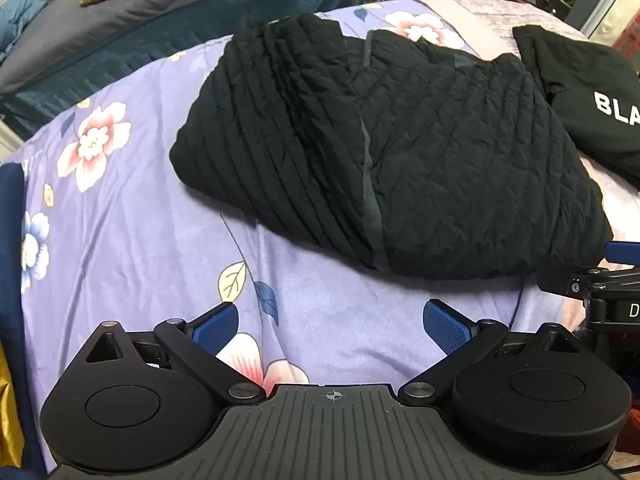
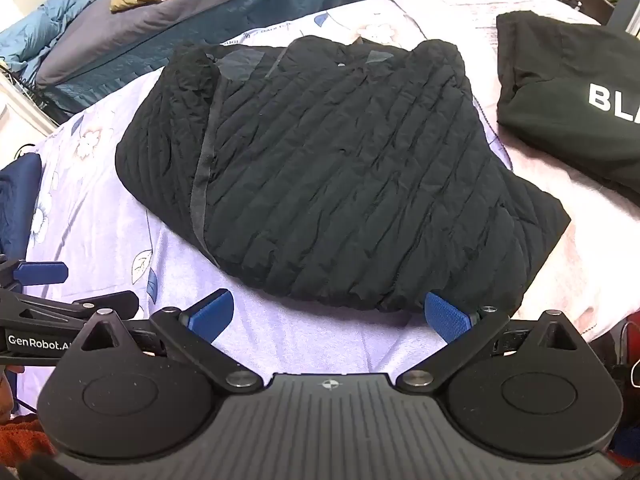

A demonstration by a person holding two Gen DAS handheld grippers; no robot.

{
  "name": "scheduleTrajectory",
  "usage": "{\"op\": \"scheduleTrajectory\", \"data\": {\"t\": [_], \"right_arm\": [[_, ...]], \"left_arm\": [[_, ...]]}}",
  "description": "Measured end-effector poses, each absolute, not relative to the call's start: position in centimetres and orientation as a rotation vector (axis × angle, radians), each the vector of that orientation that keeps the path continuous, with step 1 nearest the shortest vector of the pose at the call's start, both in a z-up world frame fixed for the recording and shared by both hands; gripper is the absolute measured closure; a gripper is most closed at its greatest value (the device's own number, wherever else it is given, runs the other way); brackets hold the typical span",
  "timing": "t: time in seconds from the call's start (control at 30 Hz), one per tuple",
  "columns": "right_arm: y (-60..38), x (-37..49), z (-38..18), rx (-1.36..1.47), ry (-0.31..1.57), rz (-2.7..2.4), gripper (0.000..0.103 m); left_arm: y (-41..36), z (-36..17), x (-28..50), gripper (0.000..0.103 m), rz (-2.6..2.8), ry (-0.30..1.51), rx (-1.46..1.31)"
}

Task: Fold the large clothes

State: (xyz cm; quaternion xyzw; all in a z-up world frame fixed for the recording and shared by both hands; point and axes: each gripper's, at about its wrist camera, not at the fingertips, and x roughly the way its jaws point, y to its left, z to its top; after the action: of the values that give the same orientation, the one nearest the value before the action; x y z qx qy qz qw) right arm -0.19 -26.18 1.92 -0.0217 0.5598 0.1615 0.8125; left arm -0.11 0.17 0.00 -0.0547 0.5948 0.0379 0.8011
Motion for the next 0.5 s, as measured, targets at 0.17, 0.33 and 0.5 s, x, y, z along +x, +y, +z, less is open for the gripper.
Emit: {"op": "scheduleTrajectory", "data": {"t": [0.17, 0.33, 0.5], "right_arm": [[-26.11, -0.03, 1.58, -0.039, 1.205, 0.352, 0.001], [-25.96, 0.04, 1.71, -0.038, 1.201, 0.349, 0.001], [-26.31, -0.02, 1.44, -0.030, 1.200, 0.348, 0.001]], "left_arm": [[0.33, -0.17, -0.12, 0.000, 0.088, 1.279, -0.129], [0.46, -0.26, -0.23, 0.000, 0.086, 1.286, -0.134], [0.09, -0.16, -0.12, 0.000, 0.080, 1.289, -0.131]]}}
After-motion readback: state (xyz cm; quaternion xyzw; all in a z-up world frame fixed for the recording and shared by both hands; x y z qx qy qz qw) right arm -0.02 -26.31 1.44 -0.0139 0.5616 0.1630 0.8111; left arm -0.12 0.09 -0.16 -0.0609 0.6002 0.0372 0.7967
